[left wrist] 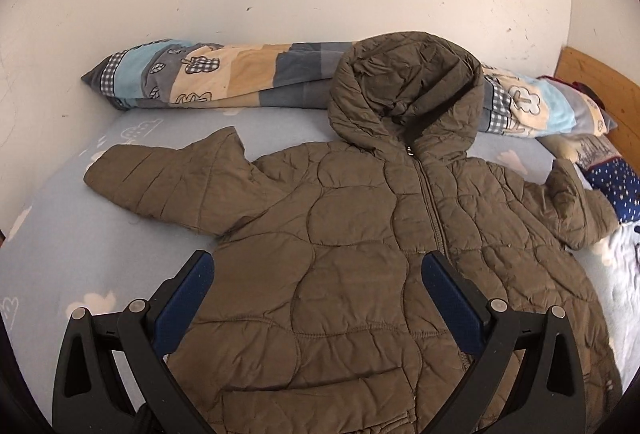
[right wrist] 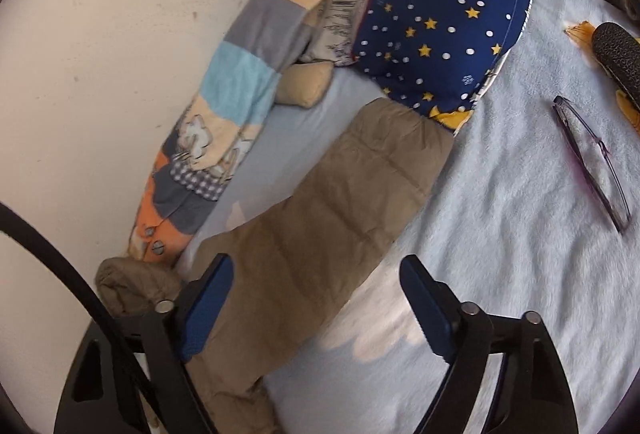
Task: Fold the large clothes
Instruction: 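Reach the right tool to a sleeve cuff and close on it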
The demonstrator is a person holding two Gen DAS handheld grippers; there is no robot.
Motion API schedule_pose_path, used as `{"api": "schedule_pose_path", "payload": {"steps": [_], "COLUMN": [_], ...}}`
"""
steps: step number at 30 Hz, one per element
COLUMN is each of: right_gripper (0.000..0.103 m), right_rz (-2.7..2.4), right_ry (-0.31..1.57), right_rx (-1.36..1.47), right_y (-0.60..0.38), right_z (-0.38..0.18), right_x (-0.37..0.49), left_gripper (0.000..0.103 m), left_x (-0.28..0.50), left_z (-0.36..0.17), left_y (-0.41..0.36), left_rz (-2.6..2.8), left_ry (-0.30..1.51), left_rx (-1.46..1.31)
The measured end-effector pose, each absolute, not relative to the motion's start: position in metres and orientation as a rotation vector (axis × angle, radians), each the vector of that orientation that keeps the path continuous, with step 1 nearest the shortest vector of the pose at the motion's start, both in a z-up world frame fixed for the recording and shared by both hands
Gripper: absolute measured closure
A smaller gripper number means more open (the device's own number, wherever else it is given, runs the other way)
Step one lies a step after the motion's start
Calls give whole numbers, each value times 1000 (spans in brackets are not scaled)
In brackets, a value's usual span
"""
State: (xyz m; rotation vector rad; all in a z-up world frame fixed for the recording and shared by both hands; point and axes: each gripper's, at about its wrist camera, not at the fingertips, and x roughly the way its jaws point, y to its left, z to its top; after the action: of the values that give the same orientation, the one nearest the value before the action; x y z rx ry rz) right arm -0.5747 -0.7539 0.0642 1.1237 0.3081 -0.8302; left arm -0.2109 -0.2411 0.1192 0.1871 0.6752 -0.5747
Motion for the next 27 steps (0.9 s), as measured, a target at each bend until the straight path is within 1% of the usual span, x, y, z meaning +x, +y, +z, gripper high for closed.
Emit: {"api": "schedule_pose_path", "payload": {"steps": [3, 6, 8, 13, 23, 24, 25, 27], "right_gripper": [18, 23, 24, 36, 37, 46, 62, 78], "right_rz": [-865, -898, -916, -944, -966, -958, -946, -952], "right_ry": [319, 320, 316, 325, 310, 309, 313, 319], "right_rx": [1144, 1167, 1185, 1214, 1238, 1228, 1221, 1196], "right_y": [-777, -798, -809, -836, -866, -868, -869, -867], "right_z": [46, 30, 21, 2, -26, -26, -25, -21], "right_x": [-575, -578, -581, -582, -581, -579, -576, -574], "left_gripper": [0, 0, 0, 0, 0, 0, 0, 0], "left_x": [-213, -215, -216, -218, -222, -223, -223, -224], "left_z": [117, 114, 112, 106, 97, 96, 96, 97], "left_y": [-246, -249, -251, -255, -262, -263, -263, -263], "left_rz": [-582, -594, -599, -600, -602, -603, -603, -607], "left_ry": [668, 658, 655, 652, 651, 652, 651, 649], "left_rx": [212, 233, 248, 272, 314, 318, 321, 321]}}
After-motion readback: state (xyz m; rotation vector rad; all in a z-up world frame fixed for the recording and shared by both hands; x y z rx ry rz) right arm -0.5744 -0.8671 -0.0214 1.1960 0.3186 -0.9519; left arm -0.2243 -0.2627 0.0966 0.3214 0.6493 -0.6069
